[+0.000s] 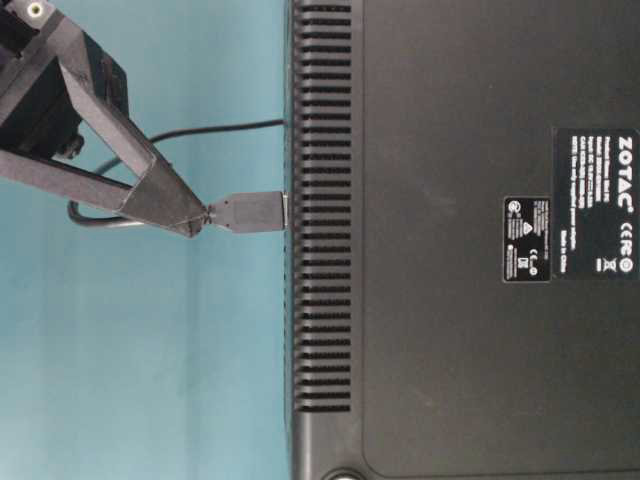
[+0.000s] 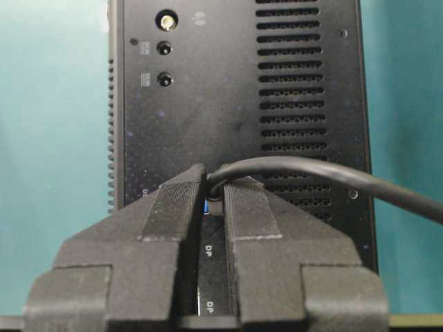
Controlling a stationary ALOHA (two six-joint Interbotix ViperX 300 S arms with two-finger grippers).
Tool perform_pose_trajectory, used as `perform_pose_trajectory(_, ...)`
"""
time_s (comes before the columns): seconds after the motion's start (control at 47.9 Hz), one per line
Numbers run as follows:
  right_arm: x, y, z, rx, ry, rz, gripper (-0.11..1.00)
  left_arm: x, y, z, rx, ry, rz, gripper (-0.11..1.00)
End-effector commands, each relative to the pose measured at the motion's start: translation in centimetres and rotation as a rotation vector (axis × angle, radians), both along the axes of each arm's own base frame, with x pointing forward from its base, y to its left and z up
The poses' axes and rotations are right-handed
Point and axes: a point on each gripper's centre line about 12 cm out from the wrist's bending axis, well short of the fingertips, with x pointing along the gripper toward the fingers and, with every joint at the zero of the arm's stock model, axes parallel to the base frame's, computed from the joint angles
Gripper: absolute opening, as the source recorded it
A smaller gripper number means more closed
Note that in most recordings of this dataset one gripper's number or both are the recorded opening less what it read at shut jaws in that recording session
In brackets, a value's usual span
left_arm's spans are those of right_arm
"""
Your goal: Insert the USB into the PC box with both arms.
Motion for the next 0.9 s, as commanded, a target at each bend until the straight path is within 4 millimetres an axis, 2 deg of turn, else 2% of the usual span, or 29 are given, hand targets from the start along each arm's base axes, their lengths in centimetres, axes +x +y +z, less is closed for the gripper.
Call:
perform_pose_trajectory(0.0, -0.1, -0.3, -0.5, -0.002, 0.016, -0.015, 0.06, 0.1, 0.1, 1.1, 0.0, -0.029, 0.003, 0.0)
perform_pose_trajectory(0.104, -0.1, -1.5, -0.9, -0.024, 0.023, -0.039, 0.06, 0.1, 0.1, 1.0, 0.001, -0.028, 0.003, 0.0)
perform_pose_trajectory(0.209, -0.1, -1.7, -1.0, -0.025, 0.026, -0.044, 0.06, 0.1, 0.0, 1.1, 0.0, -0.029, 0.002, 0.0)
perform_pose_trajectory(0.522, -0.4, 1.1, -0.8, 0.019, 0.026, 0.005, 0.06, 0.1, 0.1, 1.1, 0.0, -0.029, 0.003, 0.0)
perform_pose_trajectory(0.626, -0.4, 1.2, -0.9, 0.025, 0.029, -0.002, 0.06, 0.1, 0.1, 1.1, 0.0, -0.029, 0.003, 0.0)
perform_pose_trajectory(0.877, -0.1, -0.7, -1.3, -0.013, 0.028, -0.039, 0.06, 0.1, 0.1, 1.2, 0.0, -0.032, 0.003, 0.0)
